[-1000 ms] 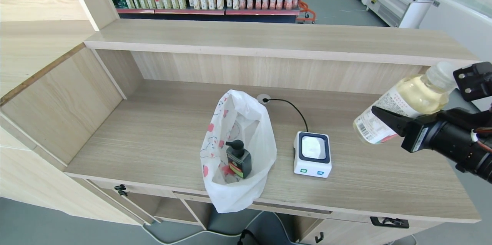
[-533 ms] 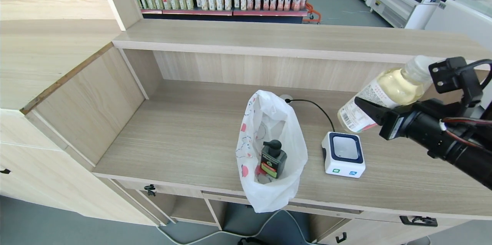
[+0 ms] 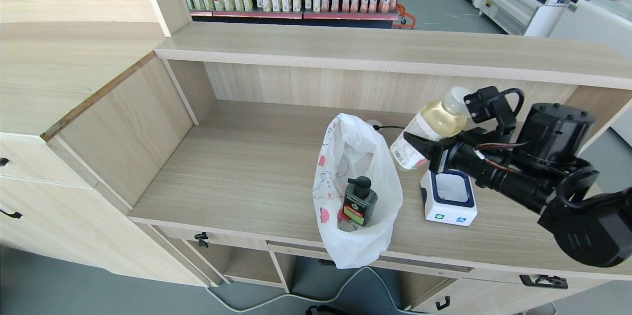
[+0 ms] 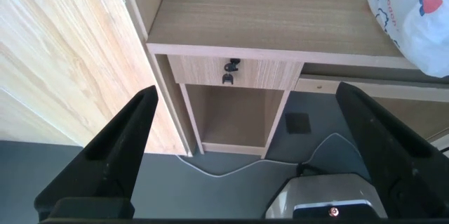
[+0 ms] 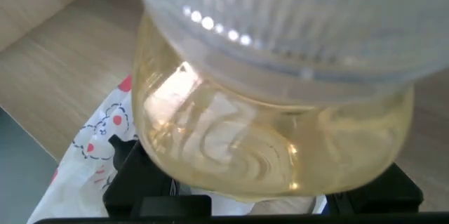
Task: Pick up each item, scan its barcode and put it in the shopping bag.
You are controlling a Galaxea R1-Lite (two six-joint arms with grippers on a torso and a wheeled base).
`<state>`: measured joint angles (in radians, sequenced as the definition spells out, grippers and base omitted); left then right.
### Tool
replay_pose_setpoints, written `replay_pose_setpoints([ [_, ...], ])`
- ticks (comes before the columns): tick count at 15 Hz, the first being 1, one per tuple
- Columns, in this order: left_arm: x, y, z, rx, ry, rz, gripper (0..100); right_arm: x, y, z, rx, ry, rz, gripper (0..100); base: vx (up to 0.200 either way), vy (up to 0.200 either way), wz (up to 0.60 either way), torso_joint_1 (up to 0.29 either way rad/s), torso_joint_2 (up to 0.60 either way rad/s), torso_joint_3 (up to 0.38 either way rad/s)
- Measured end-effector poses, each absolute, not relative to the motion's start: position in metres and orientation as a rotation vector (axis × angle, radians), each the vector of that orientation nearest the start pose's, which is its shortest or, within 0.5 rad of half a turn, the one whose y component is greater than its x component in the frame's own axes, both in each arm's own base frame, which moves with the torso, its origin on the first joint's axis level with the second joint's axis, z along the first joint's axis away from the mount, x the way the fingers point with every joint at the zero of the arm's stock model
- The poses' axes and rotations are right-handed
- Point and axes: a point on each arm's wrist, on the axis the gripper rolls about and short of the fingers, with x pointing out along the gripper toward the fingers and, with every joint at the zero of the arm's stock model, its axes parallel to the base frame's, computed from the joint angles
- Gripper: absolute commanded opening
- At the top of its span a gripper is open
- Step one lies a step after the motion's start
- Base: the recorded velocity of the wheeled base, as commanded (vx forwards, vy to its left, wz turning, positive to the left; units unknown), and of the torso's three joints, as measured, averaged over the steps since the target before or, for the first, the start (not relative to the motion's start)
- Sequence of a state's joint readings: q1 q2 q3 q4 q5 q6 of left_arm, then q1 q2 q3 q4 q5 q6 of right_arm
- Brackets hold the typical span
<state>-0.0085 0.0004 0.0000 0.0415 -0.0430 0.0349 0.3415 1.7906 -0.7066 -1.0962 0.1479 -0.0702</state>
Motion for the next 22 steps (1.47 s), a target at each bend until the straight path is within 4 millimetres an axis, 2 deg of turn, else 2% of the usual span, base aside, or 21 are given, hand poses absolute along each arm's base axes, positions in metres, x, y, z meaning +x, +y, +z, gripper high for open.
replay_pose_setpoints([
  [5, -0.023, -0.001, 0.071, 0.034, 0.041, -0.051, 100, 0.317, 0.118, 0.148, -0.068, -0.042, 0.552, 0, 0.0, 0.0, 0.0, 0.0, 0.0, 0.0],
  [12, -0.023, -0.001, 0.071, 0.034, 0.041, -0.051, 100, 0.349, 0.121, 0.095, -0.125, 0.02, 0.544, 0, 0.0, 0.0, 0.0, 0.0, 0.0, 0.0],
  [17, -0.023, -0.001, 0.071, 0.034, 0.041, -0.051, 100, 0.378, 0.13, 0.081, -0.141, -0.004, 0.573, 0, 0.0, 0.0, 0.0, 0.0, 0.0, 0.0],
  [22, -0.023, -0.001, 0.071, 0.035, 0.041, -0.051, 100, 0.388, 0.135, 0.069, -0.151, 0.015, 0.641, 0, 0.0, 0.0, 0.0, 0.0, 0.0, 0.0],
])
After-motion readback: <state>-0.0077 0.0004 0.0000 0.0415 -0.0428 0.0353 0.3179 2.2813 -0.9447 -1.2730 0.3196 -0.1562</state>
